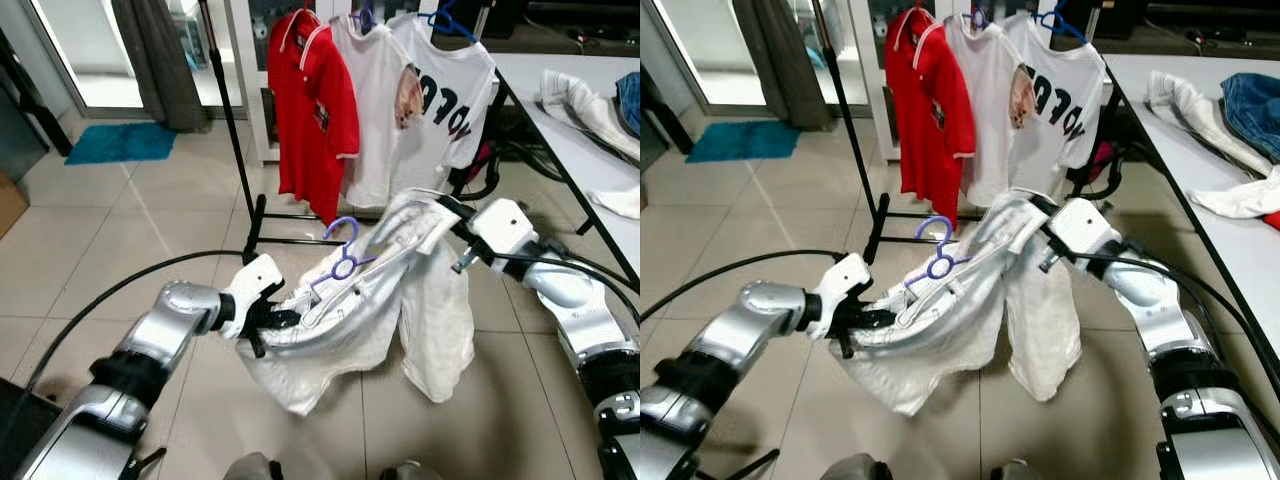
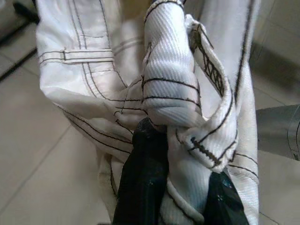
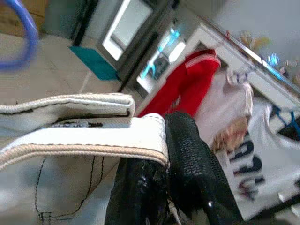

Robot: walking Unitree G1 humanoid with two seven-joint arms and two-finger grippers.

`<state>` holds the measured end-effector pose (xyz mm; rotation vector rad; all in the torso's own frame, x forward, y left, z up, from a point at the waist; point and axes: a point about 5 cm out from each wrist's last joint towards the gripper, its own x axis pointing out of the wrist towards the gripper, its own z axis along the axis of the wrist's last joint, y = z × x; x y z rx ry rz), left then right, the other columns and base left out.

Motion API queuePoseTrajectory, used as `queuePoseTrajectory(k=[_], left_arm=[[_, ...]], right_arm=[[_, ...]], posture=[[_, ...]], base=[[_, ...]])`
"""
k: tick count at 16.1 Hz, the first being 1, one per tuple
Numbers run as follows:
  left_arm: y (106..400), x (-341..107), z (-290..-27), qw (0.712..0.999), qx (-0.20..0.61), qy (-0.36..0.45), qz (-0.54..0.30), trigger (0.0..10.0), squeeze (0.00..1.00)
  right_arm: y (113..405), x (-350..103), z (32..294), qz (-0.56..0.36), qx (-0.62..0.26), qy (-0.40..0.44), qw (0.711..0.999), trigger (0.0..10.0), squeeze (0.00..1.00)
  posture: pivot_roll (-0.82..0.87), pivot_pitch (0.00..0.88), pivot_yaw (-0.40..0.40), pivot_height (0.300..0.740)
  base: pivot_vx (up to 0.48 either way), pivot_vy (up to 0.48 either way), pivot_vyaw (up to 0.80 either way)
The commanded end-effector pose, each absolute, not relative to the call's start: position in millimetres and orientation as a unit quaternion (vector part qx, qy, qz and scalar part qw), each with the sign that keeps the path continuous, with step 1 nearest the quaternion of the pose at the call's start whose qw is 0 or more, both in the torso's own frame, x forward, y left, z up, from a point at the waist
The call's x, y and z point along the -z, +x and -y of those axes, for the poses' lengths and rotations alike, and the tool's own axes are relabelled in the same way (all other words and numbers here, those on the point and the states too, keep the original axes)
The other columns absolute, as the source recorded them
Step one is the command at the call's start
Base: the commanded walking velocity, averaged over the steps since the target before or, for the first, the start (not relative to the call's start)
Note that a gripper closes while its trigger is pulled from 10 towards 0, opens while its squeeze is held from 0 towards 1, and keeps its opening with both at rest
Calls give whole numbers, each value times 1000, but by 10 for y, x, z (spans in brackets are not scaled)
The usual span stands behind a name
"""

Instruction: Hang hanger

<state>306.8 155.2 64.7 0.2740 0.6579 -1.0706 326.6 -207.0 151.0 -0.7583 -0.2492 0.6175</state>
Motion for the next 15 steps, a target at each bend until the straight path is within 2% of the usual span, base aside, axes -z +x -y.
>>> queuePoseTrajectory(k=[1,2,3,4,7,9,15], left_arm=[[2940,-374,-1866,792,436,144,-403,0,0],[2986,-385,-1880,800,421,152,-399,0,0],[3124,-448,-1908,830,378,169,-373,0,0],[3152,-470,-1907,836,373,169,-365,0,0],[3375,-696,-1951,884,318,164,-301,0,0],[3466,-804,-1991,900,295,165,-275,0,0],[3673,-991,-1914,936,226,169,-212,0,0]], right_arm=[[3271,-1878,2223,191,-244,-350,884,0,0],[3243,-1884,2207,194,-251,-356,879,0,0],[3165,-1872,2186,198,-265,-369,868,0,0],[3146,-1866,2185,198,-267,-372,867,0,0],[2949,-1783,2179,203,-272,-379,861,0,0],[2858,-1734,2145,203,-274,-377,861,0,0],[2660,-1487,1866,193,-329,-418,824,0,0]], posture=[[-37,0,46,740],[-39,0,48,740],[-41,0,49,740],[-41,0,49,740],[-45,0,49,740],[-47,0,57,740],[-55,0,73,740]], base=[[0,0,0],[0,0,0],[0,0,0],[0,0,0],[0,0,0],[0,0,0],[0,0,0]])
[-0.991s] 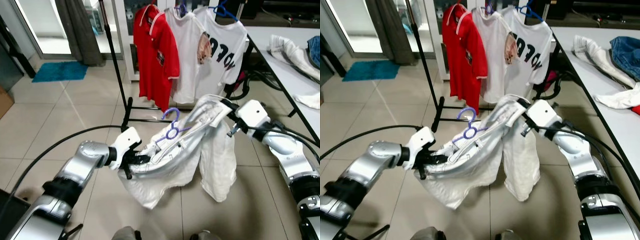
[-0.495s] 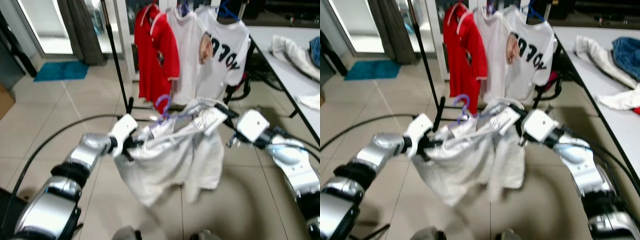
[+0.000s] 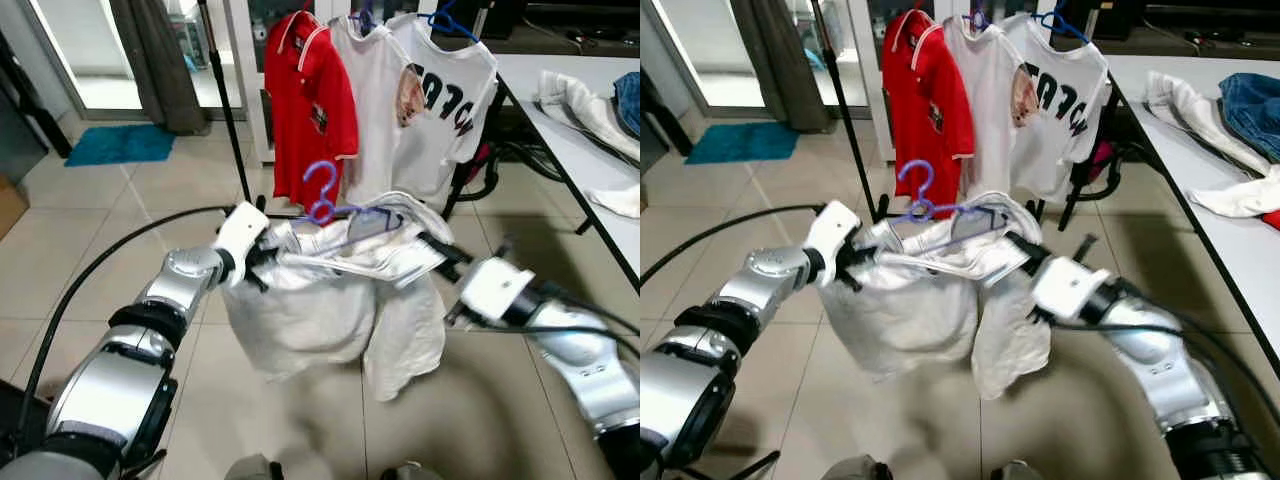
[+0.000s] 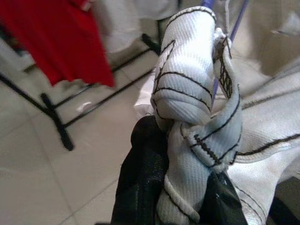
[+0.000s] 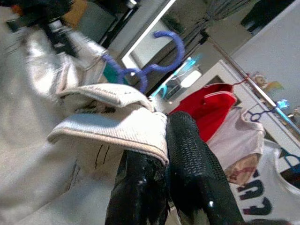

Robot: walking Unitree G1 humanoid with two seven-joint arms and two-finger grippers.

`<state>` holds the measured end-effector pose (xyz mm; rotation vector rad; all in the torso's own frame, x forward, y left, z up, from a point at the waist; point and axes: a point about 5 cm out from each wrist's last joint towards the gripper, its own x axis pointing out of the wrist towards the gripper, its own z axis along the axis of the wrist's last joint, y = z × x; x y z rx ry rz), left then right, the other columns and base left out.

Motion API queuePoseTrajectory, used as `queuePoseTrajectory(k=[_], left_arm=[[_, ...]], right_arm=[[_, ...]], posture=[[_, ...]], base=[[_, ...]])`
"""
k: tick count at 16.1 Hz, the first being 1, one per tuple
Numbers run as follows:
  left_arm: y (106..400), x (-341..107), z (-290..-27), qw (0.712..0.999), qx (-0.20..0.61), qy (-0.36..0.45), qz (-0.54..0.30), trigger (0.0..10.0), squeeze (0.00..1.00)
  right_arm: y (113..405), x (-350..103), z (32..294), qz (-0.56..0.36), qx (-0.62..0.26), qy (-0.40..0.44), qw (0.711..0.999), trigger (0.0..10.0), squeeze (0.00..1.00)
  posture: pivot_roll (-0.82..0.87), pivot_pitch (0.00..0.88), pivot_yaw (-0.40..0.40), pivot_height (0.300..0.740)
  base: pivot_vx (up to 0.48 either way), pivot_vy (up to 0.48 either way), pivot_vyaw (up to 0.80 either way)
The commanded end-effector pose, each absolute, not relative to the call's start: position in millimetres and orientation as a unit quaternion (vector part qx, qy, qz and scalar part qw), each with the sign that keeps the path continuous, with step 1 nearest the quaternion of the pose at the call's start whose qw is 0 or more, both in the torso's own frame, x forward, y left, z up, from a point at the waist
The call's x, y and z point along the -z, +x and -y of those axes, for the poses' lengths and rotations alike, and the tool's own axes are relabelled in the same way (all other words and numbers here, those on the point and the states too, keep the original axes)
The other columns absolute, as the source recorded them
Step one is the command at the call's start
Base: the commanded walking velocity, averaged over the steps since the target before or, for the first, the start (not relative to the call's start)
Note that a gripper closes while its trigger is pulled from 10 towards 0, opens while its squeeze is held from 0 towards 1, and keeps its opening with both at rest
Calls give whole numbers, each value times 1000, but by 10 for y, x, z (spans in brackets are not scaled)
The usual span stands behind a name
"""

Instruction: Hang hanger

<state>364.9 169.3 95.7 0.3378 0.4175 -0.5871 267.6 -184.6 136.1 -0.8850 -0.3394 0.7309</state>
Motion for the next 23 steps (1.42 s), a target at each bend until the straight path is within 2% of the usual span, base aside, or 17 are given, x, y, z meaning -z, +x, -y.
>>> queuePoseTrajectory(k=[1,4,6,9,12,14,18,20,21,22,23], left_arm=[[3719,-1066,-1914,945,209,164,-189,0,0],[3809,-1236,-1866,959,198,140,-146,0,0],[3878,-1397,-1700,961,231,108,-103,0,0],[3909,-1560,-1469,952,294,66,-53,0,0],[3906,-1764,-1202,926,376,41,2,0,0],[3882,-1848,-1095,906,421,28,23,0,0],[3719,-1985,-1036,841,538,-24,55,0,0],[3654,-2021,-1071,827,557,-52,61,0,0],[3531,-2038,-1144,805,584,-84,63,0,0],[3507,-2025,-1168,804,586,-84,61,0,0],[3497,-2005,-1188,804,586,-80,58,0,0]], right_arm=[[2633,-1400,1815,187,-341,-430,815,0,0],[2598,-1129,1735,161,-361,-461,795,0,0],[2617,-742,1640,122,-366,-518,764,0,0],[2616,-469,1490,95,-374,-545,744,0,0],[2586,-319,1187,126,-396,-556,720,0,0],[2584,-218,1097,124,-405,-570,704,0,0],[2677,-62,996,84,-377,-581,717,0,0],[2662,-11,1011,67,-374,-579,722,0,0],[2653,35,1037,42,-365,-562,741,1333,0],[2656,36,1040,39,-360,-554,749,3961,0],[2665,29,1051,36,-353,-547,758,5922,0]], posture=[[-57,0,77,740],[-54,0,84,740],[-54,0,101,740],[-46,0,104,740],[-21,0,96,740],[-7,0,88,740],[-6,0,86,740],[-1,0,79,740],[5,0,69,740],[5,0,69,740],[5,0,69,740]], base=[[0,0,0],[0,0,0],[0,0,0],[0,0,0],[0,0,0],[0,0,0],[0,0,0],[0,0,0],[0,0,0],[0,0,0],[0,0,0]])
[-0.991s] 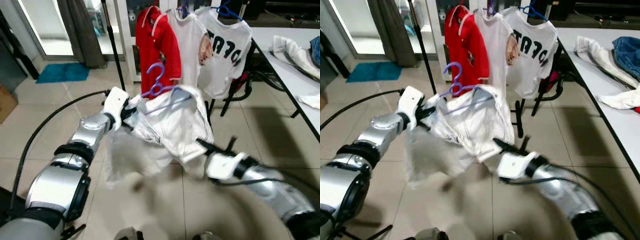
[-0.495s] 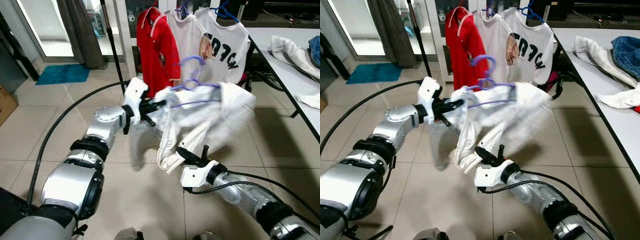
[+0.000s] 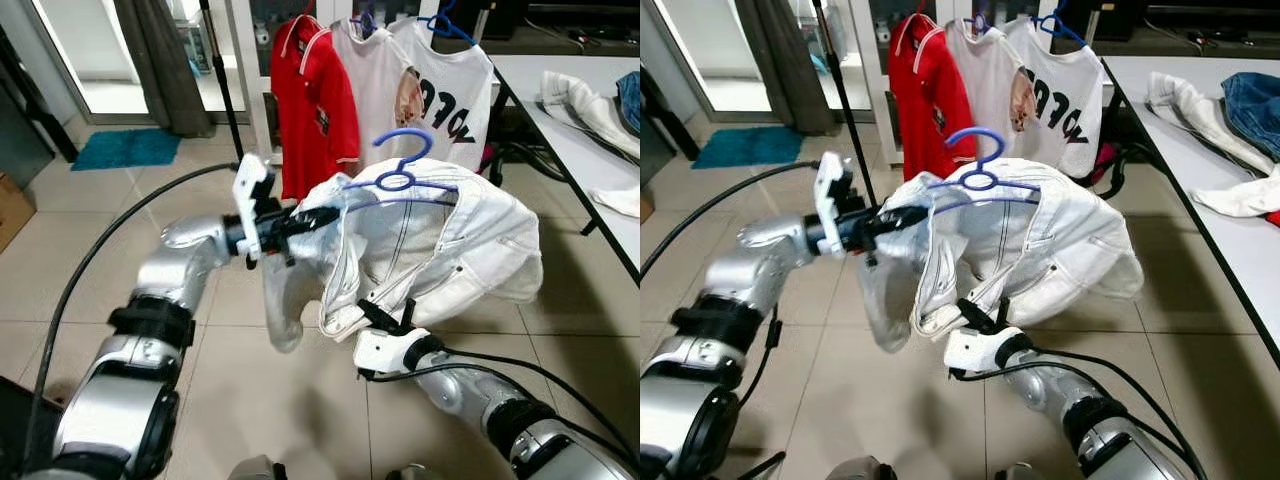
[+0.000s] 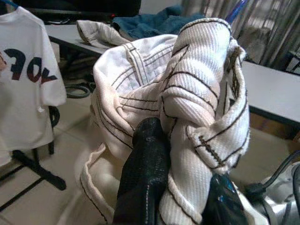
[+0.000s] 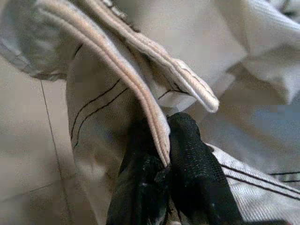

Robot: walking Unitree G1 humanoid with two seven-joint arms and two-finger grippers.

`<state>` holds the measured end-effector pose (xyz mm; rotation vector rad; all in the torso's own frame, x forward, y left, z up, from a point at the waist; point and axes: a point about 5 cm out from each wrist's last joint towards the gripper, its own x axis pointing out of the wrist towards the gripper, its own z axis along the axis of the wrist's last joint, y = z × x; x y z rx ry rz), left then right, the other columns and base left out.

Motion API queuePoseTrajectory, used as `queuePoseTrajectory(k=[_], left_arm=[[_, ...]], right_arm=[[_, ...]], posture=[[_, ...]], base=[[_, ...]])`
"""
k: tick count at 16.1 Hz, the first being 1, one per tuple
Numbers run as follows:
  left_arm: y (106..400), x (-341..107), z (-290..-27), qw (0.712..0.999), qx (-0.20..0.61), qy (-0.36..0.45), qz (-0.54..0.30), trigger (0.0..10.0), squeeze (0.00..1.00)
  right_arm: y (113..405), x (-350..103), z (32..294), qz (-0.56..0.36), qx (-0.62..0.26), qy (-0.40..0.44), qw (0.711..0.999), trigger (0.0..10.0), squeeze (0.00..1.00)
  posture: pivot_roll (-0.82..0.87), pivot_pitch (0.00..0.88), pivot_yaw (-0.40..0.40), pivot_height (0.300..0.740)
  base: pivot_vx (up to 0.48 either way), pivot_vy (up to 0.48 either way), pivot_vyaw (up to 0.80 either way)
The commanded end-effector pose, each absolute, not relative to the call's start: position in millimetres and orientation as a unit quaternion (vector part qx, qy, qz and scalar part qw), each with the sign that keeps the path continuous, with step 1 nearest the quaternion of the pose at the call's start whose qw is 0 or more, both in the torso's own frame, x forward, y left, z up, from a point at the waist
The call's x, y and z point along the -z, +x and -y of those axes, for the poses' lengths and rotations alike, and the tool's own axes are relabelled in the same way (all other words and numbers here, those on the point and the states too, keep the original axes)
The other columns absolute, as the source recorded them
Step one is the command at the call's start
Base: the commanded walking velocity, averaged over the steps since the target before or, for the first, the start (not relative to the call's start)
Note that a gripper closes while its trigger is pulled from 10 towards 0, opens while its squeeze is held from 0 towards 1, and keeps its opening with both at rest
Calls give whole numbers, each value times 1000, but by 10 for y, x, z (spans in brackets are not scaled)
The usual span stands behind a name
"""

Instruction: Hang hanger

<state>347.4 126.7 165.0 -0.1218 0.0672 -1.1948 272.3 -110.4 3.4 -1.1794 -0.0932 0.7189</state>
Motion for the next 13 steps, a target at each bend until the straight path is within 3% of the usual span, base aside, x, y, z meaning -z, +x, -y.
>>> queuePoseTrajectory(k=[1,2,8,13], left_arm=[[3480,-1949,-1246,813,577,-59,49,0,0],[3477,-1928,-1269,819,570,-48,44,0,0],[3512,-1813,-1440,857,514,36,14,0,0],[3545,-1718,-1577,878,472,76,-2,0,0]], right_arm=[[2715,-43,1093,38,-337,-515,787,10000,12],[2755,-113,1118,48,-330,-497,801,10000,1000],[2843,-523,1460,112,-288,-392,866,10000,1000],[2691,-630,1750,124,-252,-360,890,10000,1000]], posture=[[7,0,60,740],[6,0,59,740],[-1,0,52,740],[-12,0,55,740]], base=[[0,0,0],[0,0,0],[0,0,0],[0,0,0]])
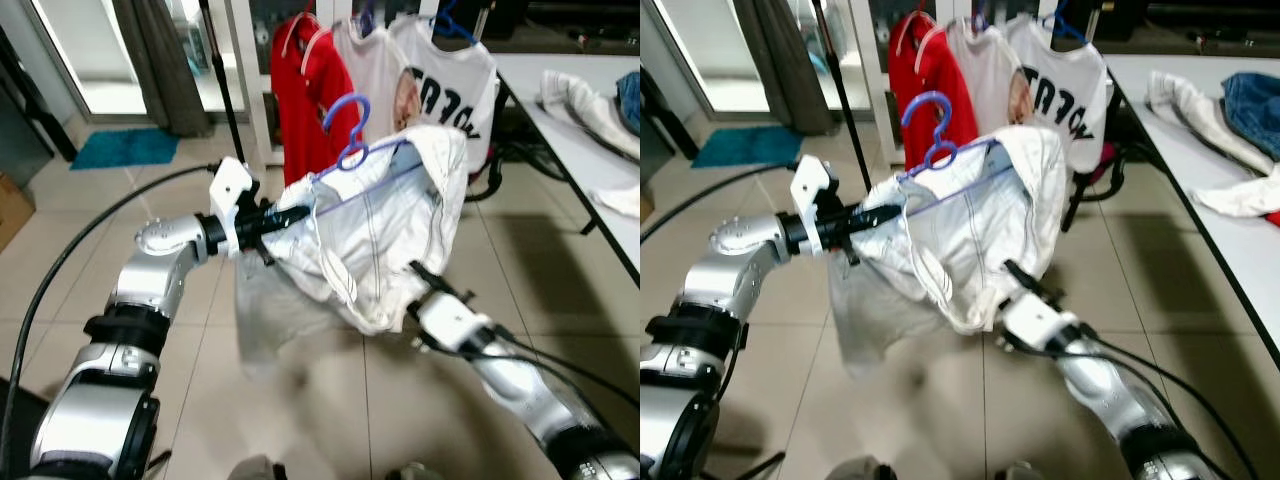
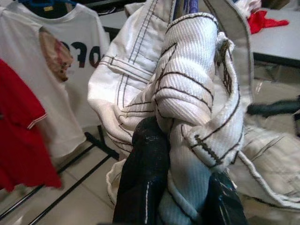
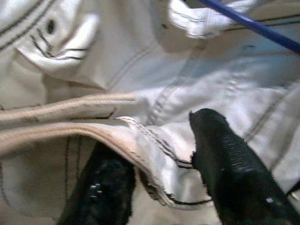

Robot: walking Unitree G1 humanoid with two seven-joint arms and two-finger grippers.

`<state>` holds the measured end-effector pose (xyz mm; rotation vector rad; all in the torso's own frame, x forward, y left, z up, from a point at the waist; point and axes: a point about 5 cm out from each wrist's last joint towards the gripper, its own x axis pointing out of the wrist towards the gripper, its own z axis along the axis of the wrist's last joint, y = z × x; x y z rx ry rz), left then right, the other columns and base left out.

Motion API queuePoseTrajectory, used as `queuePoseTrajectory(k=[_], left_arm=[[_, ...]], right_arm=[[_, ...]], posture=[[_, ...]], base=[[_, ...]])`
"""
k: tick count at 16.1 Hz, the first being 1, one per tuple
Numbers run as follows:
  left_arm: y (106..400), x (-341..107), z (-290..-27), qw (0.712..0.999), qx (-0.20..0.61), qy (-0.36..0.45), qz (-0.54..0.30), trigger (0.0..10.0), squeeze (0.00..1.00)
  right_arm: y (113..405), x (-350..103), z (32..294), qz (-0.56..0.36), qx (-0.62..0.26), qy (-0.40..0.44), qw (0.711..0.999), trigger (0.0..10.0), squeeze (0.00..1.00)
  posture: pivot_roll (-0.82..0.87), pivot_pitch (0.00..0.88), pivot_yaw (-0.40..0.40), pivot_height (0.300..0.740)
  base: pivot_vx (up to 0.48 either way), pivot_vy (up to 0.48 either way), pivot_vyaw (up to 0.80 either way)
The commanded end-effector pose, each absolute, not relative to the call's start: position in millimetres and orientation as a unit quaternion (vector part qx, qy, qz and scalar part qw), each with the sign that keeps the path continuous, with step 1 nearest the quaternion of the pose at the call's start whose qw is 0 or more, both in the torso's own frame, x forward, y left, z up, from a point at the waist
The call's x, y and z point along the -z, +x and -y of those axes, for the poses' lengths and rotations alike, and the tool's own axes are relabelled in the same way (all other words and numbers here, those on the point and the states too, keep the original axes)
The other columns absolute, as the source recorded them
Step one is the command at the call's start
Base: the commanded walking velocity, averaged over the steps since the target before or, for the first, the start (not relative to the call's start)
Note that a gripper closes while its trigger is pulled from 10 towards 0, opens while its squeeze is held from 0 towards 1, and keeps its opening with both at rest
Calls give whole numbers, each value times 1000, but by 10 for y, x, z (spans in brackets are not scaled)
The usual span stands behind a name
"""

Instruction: Hang hanger

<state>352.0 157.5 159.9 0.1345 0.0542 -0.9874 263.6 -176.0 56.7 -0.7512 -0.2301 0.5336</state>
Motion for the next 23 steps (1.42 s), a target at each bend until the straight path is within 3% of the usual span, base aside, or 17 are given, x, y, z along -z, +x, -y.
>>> queuePoseTrajectory(k=[1,2,5,10,15,16,18,19,21,22,23], left_arm=[[3543,-1677,-1601,879,469,88,-7,0,0],[3539,-1638,-1603,878,468,98,-11,0,0],[3541,-1565,-1602,879,460,122,-22,0,0],[3596,-1581,-1624,890,439,119,-11,0,0],[3620,-1596,-1650,890,432,146,-6,0,0],[3619,-1590,-1644,885,437,161,-7,0,0],[3610,-1579,-1633,879,444,171,-7,0,0],[3605,-1575,-1625,878,447,172,-5,0,0],[3565,-1530,-1570,869,463,175,0,0,0],[3545,-1513,-1556,865,469,178,0,0,0],[3528,-1500,-1551,862,474,181,0,0,0]], right_arm=[[2640,-680,1828,128,-237,-349,897,10000,1000],[2603,-788,1914,141,-211,-325,911,10000,1000],[2543,-894,1987,164,-205,-319,911,10000,1000],[2330,-511,2200,39,-275,-445,851,10000,1000],[2264,-453,2390,19,-273,-495,825,10000,1000],[2275,-474,2437,16,-250,-476,843,10000,1000],[2427,-646,2459,25,-182,-382,906,10000,1000],[2482,-701,2401,29,-184,-350,918,10000,1000],[2680,-882,1973,27,-228,-244,942,10000,1000],[2747,-934,1842,24,-239,-234,942,10000,0],[2796,-976,1779,24,-242,-237,940,10000,0]], posture=[[-14,0,56,740],[-18,0,59,740],[-21,0,59,740],[-28,0,51,740],[-27,0,47,740],[-26,0,46,740],[-31,0,52,740],[-35,0,56,740],[-35,0,58,740],[-33,0,59,740],[-33,0,59,740]], base=[[0,0,0],[0,0,0],[0,0,0],[0,0,0],[0,0,0],[0,0,0],[0,0,0],[0,0,0],[0,0,0],[0,0,0],[0,0,0]])
